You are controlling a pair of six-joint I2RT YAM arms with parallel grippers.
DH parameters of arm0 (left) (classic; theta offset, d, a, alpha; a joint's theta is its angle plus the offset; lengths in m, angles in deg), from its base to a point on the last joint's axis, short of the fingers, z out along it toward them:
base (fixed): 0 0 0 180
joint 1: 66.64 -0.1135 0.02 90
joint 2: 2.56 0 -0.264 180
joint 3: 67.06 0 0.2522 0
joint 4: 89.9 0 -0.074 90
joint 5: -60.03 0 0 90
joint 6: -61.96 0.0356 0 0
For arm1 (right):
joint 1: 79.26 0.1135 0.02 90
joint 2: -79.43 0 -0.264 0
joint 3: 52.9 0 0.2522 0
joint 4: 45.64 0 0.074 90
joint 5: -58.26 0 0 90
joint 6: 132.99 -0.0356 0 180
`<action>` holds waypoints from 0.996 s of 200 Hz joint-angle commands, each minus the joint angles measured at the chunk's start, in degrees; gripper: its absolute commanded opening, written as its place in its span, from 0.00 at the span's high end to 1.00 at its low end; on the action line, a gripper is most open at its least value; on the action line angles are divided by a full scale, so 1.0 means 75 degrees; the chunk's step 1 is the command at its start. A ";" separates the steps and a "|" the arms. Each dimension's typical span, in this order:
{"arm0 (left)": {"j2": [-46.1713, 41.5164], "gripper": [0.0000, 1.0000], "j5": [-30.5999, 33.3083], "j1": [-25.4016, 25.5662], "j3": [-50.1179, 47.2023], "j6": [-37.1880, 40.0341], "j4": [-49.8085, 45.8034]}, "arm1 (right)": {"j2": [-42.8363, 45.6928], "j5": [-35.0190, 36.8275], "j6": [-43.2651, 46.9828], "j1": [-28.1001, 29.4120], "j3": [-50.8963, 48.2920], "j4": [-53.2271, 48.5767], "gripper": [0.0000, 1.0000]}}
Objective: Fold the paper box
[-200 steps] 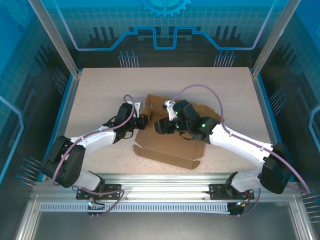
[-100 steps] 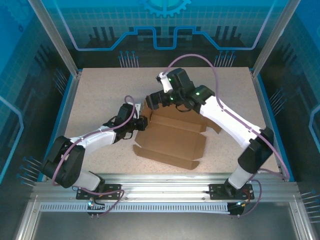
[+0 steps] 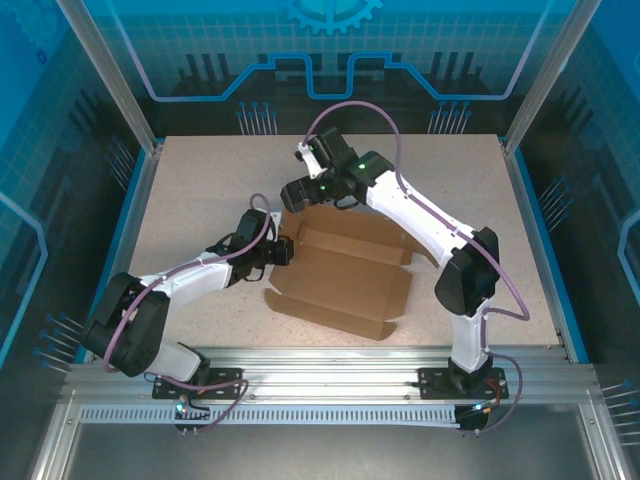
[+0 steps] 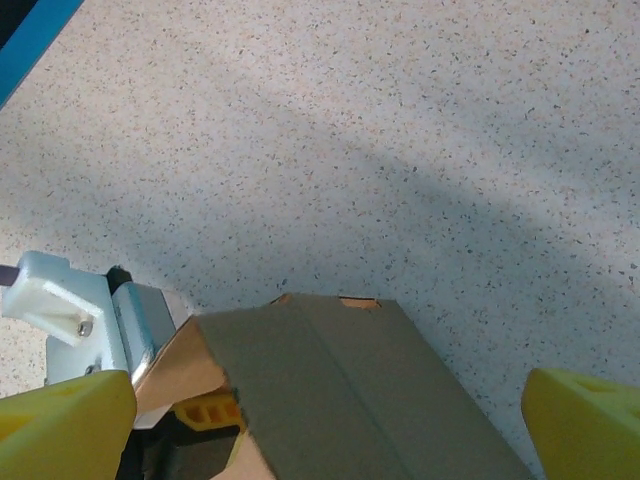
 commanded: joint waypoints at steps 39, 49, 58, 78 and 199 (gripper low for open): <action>0.0076 0.88 -0.0022 0.0103 0.0213 0.0152 -0.0827 | -0.0450 -0.0221 0.0195 -0.0066 0.0567 -0.0300 0.00; 0.0058 0.88 -0.0021 0.0095 0.0230 0.0146 -0.0850 | -0.0482 -0.0380 0.0210 -0.0061 0.0530 -0.0239 0.00; 0.0042 0.88 -0.0021 0.0104 0.0243 0.0156 -0.0863 | -0.0482 -0.0441 0.0199 -0.0064 0.0487 -0.0186 0.00; 0.0000 0.88 0.0000 0.0108 0.0279 0.0158 -0.0954 | -0.0354 -0.0643 0.0115 -0.0107 0.0225 0.0066 0.06; 0.0003 0.89 -0.0200 0.0115 0.0840 0.0380 -0.1462 | 0.1404 -0.3011 -0.0319 -0.0938 -0.2121 0.2173 0.45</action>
